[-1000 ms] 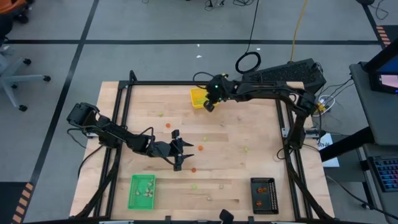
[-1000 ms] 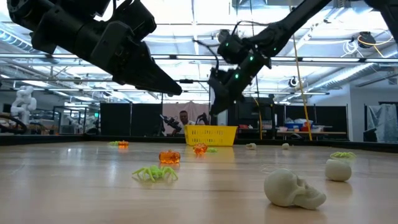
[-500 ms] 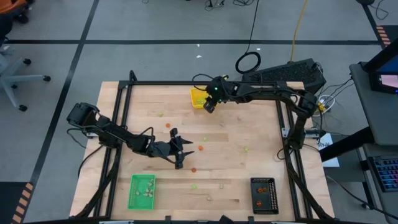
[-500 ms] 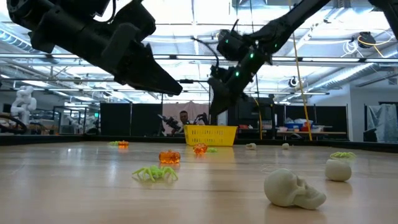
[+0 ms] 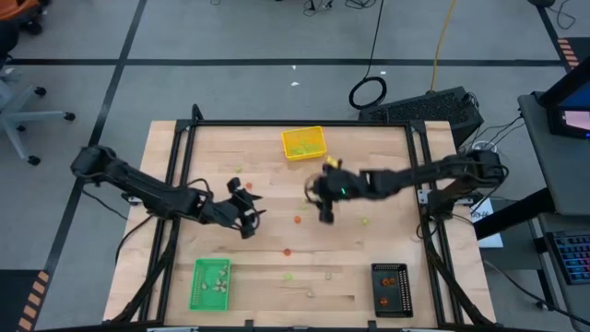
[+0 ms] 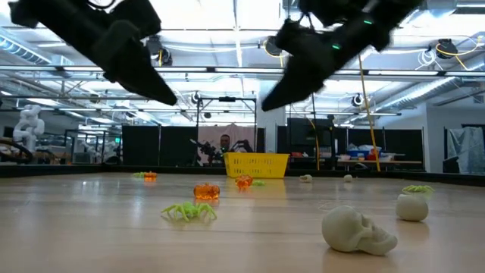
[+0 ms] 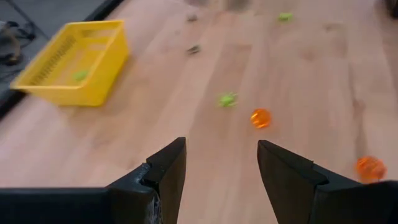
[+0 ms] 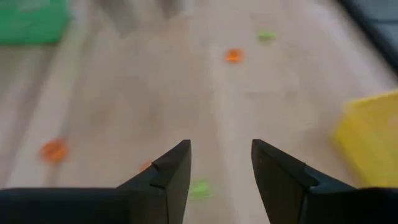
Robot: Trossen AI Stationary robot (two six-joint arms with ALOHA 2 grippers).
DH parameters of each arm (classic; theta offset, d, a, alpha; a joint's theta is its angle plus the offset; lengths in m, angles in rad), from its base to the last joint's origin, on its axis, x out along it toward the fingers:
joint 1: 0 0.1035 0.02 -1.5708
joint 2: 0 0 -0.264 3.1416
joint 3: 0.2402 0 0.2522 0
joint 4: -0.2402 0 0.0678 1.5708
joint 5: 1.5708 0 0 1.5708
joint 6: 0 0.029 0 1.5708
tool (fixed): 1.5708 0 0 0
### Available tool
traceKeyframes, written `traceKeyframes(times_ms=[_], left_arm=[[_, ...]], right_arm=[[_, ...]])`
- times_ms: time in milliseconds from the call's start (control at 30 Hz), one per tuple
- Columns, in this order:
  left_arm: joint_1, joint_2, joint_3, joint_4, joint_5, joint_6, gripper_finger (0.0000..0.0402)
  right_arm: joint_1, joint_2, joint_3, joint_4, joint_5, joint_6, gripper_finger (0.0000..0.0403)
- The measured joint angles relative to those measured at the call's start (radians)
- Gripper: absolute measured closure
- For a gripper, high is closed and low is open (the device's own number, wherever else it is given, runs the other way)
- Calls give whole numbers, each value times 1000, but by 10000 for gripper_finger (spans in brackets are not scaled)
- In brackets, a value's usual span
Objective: Sort Halloween decoration
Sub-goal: Put the orange pumpkin toy into the black bin
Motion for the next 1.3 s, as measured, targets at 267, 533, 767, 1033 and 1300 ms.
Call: traceKeyframes(times_ms=[267,533,767,1033,1300], left_arm=[[66,-91,0,-195,-43,-25,204],[180,-81,-1,-326,46,-54,204],[275,-82,-14,-347,158,-47,204],[353,-82,-23,-351,222,-38,167],[402,-75,-23,-350,203,102,144]], right_arm=[[211,0,-227,305,1,-2,249],[301,0,-260,326,89,-13,250],[350,0,-314,439,105,-18,250],[372,0,-347,530,105,-45,250],[372,0,-348,527,104,-51,250]])
